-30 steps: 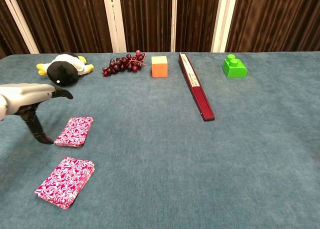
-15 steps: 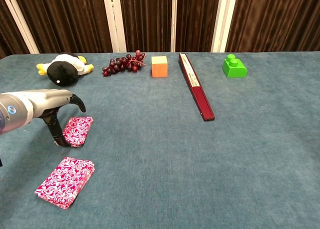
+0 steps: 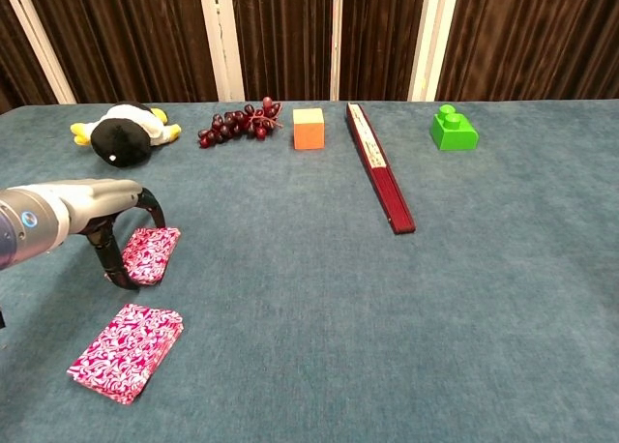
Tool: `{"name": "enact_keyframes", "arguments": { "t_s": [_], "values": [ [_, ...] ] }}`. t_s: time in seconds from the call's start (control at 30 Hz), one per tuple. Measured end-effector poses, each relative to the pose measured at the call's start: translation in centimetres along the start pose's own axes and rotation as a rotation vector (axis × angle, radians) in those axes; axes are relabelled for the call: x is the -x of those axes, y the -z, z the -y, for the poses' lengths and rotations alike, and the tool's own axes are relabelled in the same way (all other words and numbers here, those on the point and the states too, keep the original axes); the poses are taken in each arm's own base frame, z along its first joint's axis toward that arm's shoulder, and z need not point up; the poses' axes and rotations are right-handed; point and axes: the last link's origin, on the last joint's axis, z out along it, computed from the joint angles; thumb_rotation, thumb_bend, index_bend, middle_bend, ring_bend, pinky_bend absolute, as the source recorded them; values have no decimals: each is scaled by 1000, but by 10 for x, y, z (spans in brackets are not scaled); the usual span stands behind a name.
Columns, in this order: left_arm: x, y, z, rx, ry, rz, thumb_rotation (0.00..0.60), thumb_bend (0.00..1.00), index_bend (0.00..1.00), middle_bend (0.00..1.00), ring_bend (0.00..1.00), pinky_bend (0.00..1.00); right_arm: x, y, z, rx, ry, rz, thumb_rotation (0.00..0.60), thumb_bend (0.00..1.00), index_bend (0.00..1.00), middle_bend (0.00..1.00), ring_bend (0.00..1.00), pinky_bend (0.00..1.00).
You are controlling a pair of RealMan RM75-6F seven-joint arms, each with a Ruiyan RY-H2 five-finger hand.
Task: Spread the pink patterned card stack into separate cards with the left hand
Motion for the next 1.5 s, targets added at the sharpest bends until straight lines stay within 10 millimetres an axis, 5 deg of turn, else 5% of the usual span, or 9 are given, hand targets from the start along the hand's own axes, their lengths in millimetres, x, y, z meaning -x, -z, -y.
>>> {"name": "enact_keyframes", "arguments": {
  "t_s": [0.17, 0.6, 0.8, 1.07, 1.2, 1.37, 1.5],
  "values": [
    [1, 1, -3, 13, 8, -7, 600, 356, 390, 0, 0, 0, 0, 0, 0, 0, 0, -1, 600, 369, 0, 0, 0, 36],
    [-18, 21, 2, 72, 60, -73, 600, 359, 411, 0, 0, 0, -1, 1, -1, 2, 2, -3, 600, 369, 0, 0, 0, 36],
    [-18, 41, 32, 69, 30, -79, 600, 359, 424, 0, 0, 0, -1, 1, -1, 4, 3, -2, 600, 368, 0, 0, 0, 36],
    [5, 70, 89, 22, 7, -28, 600, 359, 415, 0, 0, 0, 0, 2, 1, 2, 8, -2, 600, 369, 0, 0, 0, 36],
    [20, 81, 109, 4, -1, 4, 600, 303, 336, 0, 0, 0, 0, 1, 1, 1, 9, -2, 600, 369, 0, 0, 0, 36],
    [27, 85, 120, 10, -19, 16, 600, 58, 45, 0, 0, 0, 1, 0, 3, -6, 13, -1, 600, 369, 0, 0, 0, 36],
    [23, 88, 125, 7, -35, 3, 600, 1, 0, 0, 0, 0, 1, 1, 3, -4, 12, -1, 600, 369, 0, 0, 0, 36]
  ]
}}
